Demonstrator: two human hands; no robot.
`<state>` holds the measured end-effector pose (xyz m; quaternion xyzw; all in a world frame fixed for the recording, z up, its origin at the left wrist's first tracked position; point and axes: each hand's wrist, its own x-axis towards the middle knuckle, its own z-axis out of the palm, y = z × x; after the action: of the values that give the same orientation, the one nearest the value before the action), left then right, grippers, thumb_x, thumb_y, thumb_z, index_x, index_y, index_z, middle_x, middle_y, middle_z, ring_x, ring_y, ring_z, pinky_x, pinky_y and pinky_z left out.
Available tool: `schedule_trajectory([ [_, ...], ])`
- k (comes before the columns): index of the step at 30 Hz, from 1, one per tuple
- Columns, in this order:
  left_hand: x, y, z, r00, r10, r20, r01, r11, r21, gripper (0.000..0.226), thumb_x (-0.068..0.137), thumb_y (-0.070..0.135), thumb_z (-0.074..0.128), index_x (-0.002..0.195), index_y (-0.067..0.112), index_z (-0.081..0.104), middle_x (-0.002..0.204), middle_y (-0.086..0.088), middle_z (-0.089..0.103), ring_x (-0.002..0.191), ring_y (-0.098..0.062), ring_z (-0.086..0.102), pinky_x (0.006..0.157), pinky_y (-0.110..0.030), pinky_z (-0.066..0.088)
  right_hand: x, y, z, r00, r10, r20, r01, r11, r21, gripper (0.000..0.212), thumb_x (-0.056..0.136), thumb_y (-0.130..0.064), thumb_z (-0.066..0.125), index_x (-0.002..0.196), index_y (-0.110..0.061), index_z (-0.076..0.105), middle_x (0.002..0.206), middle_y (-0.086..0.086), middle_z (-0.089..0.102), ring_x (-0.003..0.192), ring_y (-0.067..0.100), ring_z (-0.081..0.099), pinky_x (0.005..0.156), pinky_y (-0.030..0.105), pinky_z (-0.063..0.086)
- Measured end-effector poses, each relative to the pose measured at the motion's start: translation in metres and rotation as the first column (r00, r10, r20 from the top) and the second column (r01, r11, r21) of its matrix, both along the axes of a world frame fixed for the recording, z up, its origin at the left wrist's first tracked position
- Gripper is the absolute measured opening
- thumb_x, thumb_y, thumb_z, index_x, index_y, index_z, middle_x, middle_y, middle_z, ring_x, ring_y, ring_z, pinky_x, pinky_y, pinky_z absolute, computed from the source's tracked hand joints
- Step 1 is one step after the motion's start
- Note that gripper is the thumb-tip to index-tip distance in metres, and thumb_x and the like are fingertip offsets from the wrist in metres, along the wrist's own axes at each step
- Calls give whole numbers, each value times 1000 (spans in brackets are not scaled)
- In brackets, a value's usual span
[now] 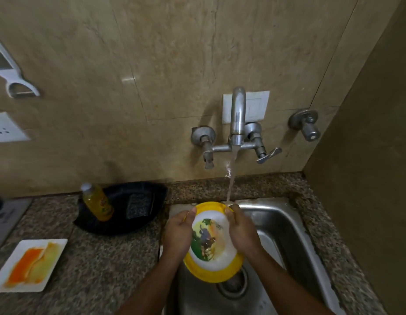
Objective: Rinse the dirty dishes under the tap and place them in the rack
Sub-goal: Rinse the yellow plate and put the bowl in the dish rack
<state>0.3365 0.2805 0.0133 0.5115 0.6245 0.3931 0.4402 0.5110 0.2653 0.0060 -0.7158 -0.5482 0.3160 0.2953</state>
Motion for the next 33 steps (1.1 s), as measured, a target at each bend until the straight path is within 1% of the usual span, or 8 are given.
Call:
schedule_trajectory([
  [2,-1,-2,-5,1000,-18,17,18,1000,-12,48,99,29,56,55,12,48,47,3,45,54,-15,43,57,-32,32,9,-1,-2,998,4,-63,-1,999,49,29,104,-37,40,101,-20,64,91,0,66,91,22,61,68,29,35],
  [7,4,25,14,899,-426,-97,418,903,-100,14,91,34,60,82,32,71,90,7,71,87,-10,65,81,-32,49,26,18,23,920,307,245,-321,947,22,21,100,-39,48,95,-27,65,93,7,72,90,28,65,73,37,51],
  [10,15,39,33,833,-550,-69,542,834,-104,20,97,31,59,99,18,74,97,2,72,87,-6,65,81,-25,49,22,29,37,841,362,403,-394,919,-3,21,99,-42,46,91,-28,58,88,9,70,84,30,66,69,36,50],
  [12,21,43,34,858,-473,-200,479,878,-19,26,99,30,56,93,8,70,87,-9,69,79,-11,63,75,-29,46,19,28,36,850,249,464,-315,947,69,18,98,-42,47,98,-27,58,91,6,71,85,28,67,70,34,48],
  [17,17,26,17,927,-254,-277,273,961,33,38,99,43,51,112,12,68,107,-10,70,103,-25,63,90,-39,47,4,5,4,983,-160,85,160,987,11,31,104,-36,35,105,-22,62,103,5,69,100,28,63,78,31,42],
  [23,7,12,8,956,-102,-277,148,978,150,53,98,49,43,106,1,63,98,-15,67,99,-33,63,74,-37,43,-11,13,12,930,-66,361,17,991,136,38,103,-48,31,114,-26,59,101,2,68,92,27,66,77,39,50],
  [29,-5,13,-1,971,114,-208,-66,973,221,51,96,57,33,95,10,53,88,-18,60,84,-38,60,71,-45,49,-11,4,-9,925,-254,-283,244,967,-72,33,104,-29,44,77,-22,61,81,1,66,86,26,64,65,27,40],
  [33,-15,20,-7,975,24,-221,-9,997,70,24,94,21,55,72,17,45,70,-6,54,72,-31,56,63,-38,41,0,-3,-13,981,-186,-47,189,980,61,23,103,-23,45,100,-15,66,96,11,71,94,31,65,68,31,39],
])
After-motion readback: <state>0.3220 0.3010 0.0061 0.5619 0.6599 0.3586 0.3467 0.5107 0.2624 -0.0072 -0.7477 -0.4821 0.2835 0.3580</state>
